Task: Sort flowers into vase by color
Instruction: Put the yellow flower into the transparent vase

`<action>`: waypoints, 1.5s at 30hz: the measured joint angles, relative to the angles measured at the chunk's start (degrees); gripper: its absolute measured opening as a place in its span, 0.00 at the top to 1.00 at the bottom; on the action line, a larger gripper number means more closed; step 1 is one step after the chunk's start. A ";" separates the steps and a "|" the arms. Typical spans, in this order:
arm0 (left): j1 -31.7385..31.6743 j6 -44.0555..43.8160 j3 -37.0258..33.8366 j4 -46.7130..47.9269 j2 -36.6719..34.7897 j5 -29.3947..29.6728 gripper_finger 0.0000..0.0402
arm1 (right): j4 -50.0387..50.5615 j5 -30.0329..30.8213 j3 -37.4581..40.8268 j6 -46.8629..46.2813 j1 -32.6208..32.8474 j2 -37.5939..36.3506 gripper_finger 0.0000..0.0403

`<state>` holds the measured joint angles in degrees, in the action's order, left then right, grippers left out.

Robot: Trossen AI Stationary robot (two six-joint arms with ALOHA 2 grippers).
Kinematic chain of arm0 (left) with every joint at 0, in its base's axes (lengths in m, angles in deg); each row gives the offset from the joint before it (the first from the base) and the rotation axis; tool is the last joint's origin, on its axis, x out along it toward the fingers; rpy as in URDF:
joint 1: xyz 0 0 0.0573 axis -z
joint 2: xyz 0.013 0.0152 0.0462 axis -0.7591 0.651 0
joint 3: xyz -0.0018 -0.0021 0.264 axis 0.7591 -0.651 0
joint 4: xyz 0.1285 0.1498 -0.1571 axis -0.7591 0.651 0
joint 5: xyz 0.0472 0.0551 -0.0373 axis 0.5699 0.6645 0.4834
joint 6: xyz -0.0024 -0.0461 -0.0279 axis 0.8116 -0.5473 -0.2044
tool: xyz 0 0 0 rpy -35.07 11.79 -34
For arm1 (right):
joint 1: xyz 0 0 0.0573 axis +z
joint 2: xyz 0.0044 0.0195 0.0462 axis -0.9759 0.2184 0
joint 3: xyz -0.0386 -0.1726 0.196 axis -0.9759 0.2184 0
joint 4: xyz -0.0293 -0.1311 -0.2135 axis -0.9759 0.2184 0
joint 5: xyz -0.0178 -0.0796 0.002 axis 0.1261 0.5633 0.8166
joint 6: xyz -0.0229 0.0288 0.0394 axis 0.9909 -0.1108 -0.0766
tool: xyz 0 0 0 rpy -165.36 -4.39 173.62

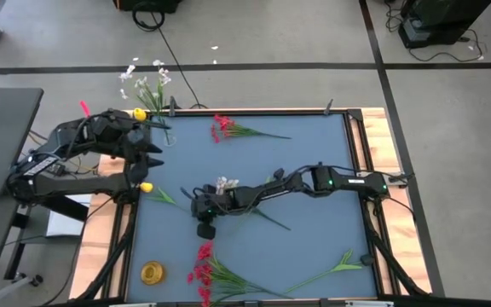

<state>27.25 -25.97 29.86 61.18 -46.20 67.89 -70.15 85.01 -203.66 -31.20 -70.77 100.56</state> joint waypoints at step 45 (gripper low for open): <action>-0.02 -27.05 13.31 -16.34 0.85 12.95 0.49 | 20.67 34.11 0.24 -5.86 -4.80 -42.12 1.00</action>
<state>27.23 -53.03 43.17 44.84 -45.35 80.84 -49.48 119.13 -203.41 -37.07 -75.57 58.45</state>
